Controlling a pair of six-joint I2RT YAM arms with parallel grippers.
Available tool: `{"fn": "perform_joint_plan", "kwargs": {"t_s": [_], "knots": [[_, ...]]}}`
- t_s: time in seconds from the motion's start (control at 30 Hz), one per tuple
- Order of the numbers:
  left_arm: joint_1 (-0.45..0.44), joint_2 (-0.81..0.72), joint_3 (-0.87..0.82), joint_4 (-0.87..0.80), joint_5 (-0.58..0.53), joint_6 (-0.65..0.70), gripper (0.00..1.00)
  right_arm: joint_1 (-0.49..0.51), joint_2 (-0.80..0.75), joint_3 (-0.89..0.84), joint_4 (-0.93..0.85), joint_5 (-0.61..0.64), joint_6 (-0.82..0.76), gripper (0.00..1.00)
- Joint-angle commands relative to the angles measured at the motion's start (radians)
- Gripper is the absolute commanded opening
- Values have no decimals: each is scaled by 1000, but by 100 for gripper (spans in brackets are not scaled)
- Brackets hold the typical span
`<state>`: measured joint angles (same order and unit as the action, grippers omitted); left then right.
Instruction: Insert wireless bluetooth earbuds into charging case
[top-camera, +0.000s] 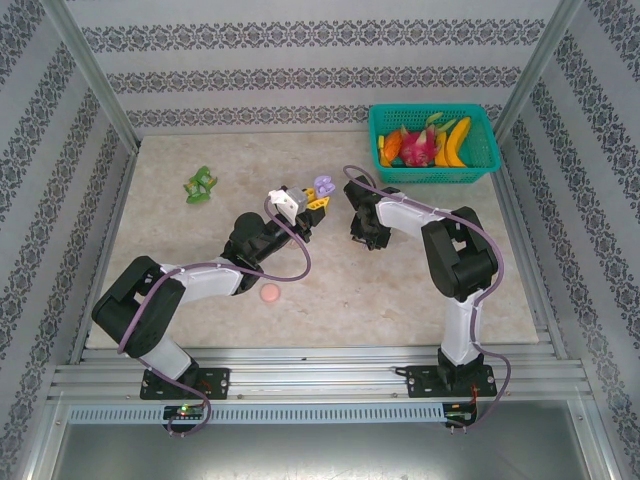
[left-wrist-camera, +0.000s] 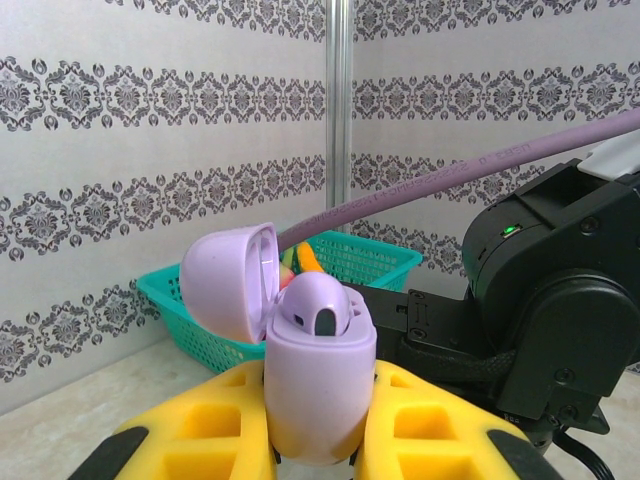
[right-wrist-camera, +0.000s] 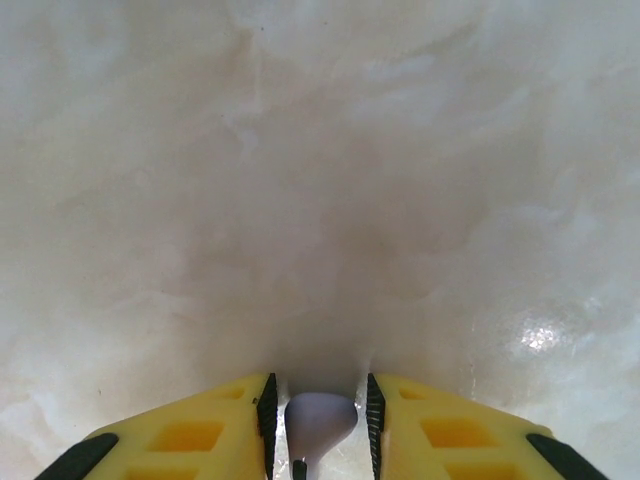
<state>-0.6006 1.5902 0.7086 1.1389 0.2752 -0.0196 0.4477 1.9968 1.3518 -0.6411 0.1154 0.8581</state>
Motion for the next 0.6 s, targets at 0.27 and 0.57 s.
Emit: {"fn": "perform_joint_plan", "kwargs": {"t_s": [0.27,0.57], "knots": [[9,-10,3,66,-8,-13,0,6,24,17,-14,-7,-35,25],[8,-4,11,62,-7,-15,0,8,-6,10,-3,-30,-43,33]]}}
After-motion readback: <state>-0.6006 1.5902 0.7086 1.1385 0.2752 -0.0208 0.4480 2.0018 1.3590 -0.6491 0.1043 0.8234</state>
